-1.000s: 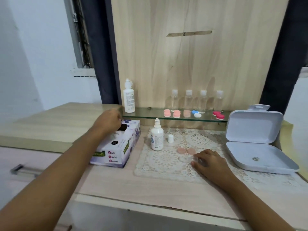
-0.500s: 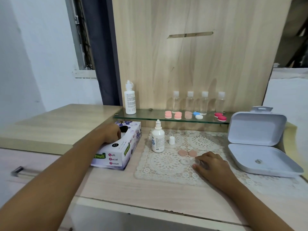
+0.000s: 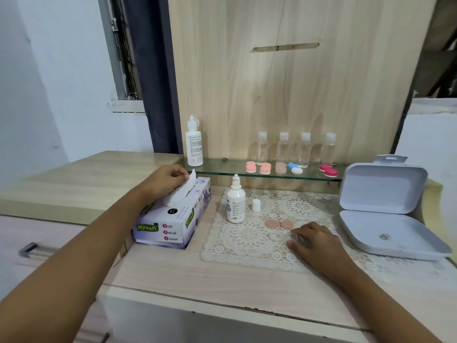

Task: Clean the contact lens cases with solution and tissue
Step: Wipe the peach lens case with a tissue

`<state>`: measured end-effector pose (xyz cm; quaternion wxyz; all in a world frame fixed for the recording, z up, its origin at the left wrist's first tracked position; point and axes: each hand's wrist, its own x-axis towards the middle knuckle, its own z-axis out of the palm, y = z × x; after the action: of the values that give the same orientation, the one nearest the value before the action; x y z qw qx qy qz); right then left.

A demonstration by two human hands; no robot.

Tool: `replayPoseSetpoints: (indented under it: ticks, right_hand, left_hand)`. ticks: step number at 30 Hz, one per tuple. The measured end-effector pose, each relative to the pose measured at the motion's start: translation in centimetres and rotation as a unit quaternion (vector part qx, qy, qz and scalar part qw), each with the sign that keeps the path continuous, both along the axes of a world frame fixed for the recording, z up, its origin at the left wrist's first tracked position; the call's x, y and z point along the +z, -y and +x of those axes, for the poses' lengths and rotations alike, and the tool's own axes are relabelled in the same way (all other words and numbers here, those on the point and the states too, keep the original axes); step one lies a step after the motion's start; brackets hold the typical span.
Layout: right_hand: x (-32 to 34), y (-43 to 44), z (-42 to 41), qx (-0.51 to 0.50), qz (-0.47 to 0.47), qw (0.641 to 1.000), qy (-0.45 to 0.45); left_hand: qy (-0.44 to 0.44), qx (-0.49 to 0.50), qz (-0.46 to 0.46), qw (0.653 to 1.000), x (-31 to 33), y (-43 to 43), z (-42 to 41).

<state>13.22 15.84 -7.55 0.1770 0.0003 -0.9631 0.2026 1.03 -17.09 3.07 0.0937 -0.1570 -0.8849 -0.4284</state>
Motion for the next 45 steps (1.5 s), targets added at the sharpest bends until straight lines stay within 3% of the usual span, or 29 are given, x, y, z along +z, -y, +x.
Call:
replayPoseSetpoints:
  ticks: [5, 8, 10, 13, 16, 18, 24, 29, 34, 38, 45]
  right_hand:
    - [0.0, 0.0, 0.1, 0.002, -0.004, 1.0, -0.001]
    - [0.1, 0.0, 0.1, 0.002, -0.002, 1.0, -0.002]
    - [0.0, 0.0, 0.1, 0.002, 0.0, 1.0, 0.001]
    - [0.0, 0.0, 0.1, 0.001, 0.001, 1.0, 0.001]
    - [0.1, 0.0, 0.0, 0.001, 0.002, 1.0, 0.002]
    - [0.1, 0.0, 0.1, 0.001, 0.003, 1.0, 0.003]
    - [0.2, 0.1, 0.2, 0.004, 0.001, 1.0, 0.001]
    - [0.1, 0.1, 0.2, 0.002, -0.002, 1.0, -0.001]
    - [0.1, 0.2, 0.2, -0.002, 0.009, 1.0, 0.0]
    - [0.1, 0.1, 0.2, -0.001, 0.008, 1.0, 0.002]
    - [0.0, 0.1, 0.2, 0.003, -0.01, 1.0, -0.002]
  left_hand:
    - [0.025, -0.019, -0.098, 0.995, -0.4, 0.0, -0.1]
    - [-0.02, 0.015, -0.163, 0.986, -0.5, -0.3, -0.1]
    - [-0.067, 0.047, -0.119, 0.99, -0.3, -0.6, 0.2]
    - [-0.115, 0.069, 0.039, 0.99, 0.9, -0.7, 1.2]
    - [-0.111, 0.031, 0.152, 0.982, 2.4, -1.1, 2.7]
    - [-0.094, -0.003, 0.17, 0.981, 3.0, -1.9, 4.2]
    - [-0.03, -0.094, 0.046, 0.994, 1.7, -5.9, 7.7]
    - [-0.012, -0.176, -0.094, 0.98, -2.8, -10.8, 7.9]
    - [-0.007, -0.204, -0.176, 0.963, -5.9, -14.3, 6.6]
    - [-0.024, -0.197, -0.18, 0.964, -6.6, -15.3, 5.6]
    - [-0.047, -0.143, -0.039, 0.988, -8.4, -15.4, 5.3]
